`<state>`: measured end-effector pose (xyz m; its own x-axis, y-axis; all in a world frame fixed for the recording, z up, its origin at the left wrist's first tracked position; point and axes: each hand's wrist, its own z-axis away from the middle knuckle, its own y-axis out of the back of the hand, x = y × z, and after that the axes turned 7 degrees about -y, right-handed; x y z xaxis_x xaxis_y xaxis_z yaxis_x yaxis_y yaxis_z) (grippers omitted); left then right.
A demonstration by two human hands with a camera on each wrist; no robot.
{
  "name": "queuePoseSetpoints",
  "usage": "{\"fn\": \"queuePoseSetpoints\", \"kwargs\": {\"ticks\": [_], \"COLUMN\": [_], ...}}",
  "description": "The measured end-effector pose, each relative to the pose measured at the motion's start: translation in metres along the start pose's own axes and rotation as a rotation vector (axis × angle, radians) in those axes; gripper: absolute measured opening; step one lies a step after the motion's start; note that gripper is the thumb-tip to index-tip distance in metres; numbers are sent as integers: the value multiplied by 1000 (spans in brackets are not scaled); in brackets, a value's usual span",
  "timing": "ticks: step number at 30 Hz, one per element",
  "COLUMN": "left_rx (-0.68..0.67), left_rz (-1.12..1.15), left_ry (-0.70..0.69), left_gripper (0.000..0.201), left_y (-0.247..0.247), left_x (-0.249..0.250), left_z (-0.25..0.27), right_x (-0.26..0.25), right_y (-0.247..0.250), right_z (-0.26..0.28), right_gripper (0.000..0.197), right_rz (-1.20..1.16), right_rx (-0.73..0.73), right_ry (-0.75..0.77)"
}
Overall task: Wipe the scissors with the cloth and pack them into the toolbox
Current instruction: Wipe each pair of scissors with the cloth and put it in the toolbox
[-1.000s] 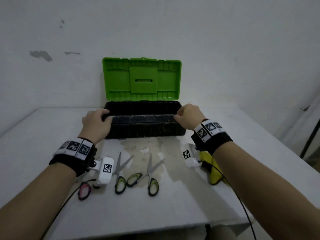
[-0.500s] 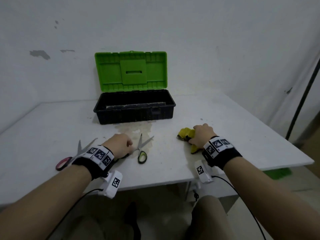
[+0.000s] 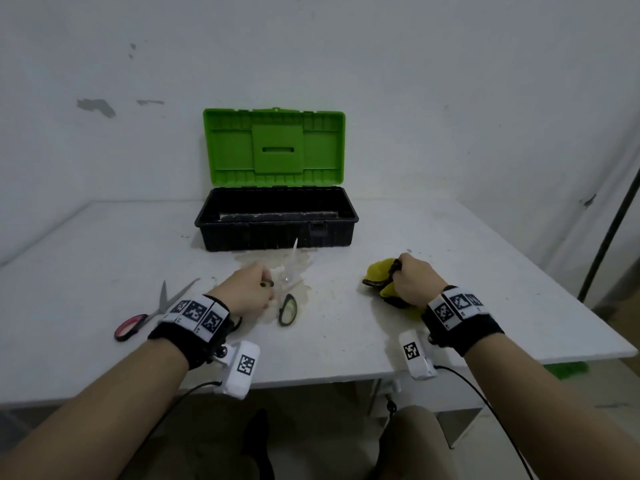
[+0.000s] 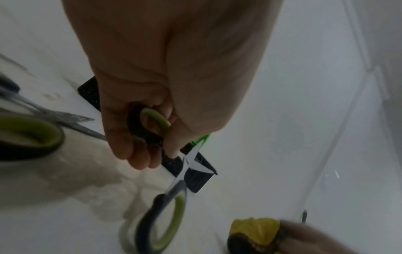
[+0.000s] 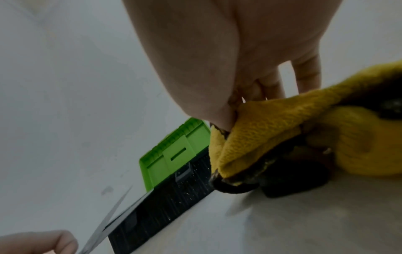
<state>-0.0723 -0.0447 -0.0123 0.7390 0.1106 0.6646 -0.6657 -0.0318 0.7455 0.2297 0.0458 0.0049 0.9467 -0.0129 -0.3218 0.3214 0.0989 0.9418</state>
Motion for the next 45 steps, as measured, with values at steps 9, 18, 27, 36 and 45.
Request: {"fn": "queuePoseSetpoints", "kwargs": {"ticks": [9, 18, 27, 36, 45], "left_rx": [17, 19, -19, -29, -36], "left_rz": [656, 609, 593, 598, 614], "left_ry": [-55, -109, -125, -125, -115], "left_gripper": [17, 25, 22, 24, 19], "left_y": [-30, -42, -45, -47, -48], "left_x": [26, 45, 42, 33, 38], "left_z": [8, 12, 10, 7, 9], "right_x": [-11, -14, -17, -20, -31], "right_y": [5, 6, 7, 11, 20], "right_z": [20, 29, 24, 18, 26], "right_gripper": [25, 32, 20, 38, 22], "right_rz": [-859, -947, -901, -250, -355], "right_rx": [-74, -237, -305, -27, 373], "right_ry": [73, 94, 248, 512, 511]}}
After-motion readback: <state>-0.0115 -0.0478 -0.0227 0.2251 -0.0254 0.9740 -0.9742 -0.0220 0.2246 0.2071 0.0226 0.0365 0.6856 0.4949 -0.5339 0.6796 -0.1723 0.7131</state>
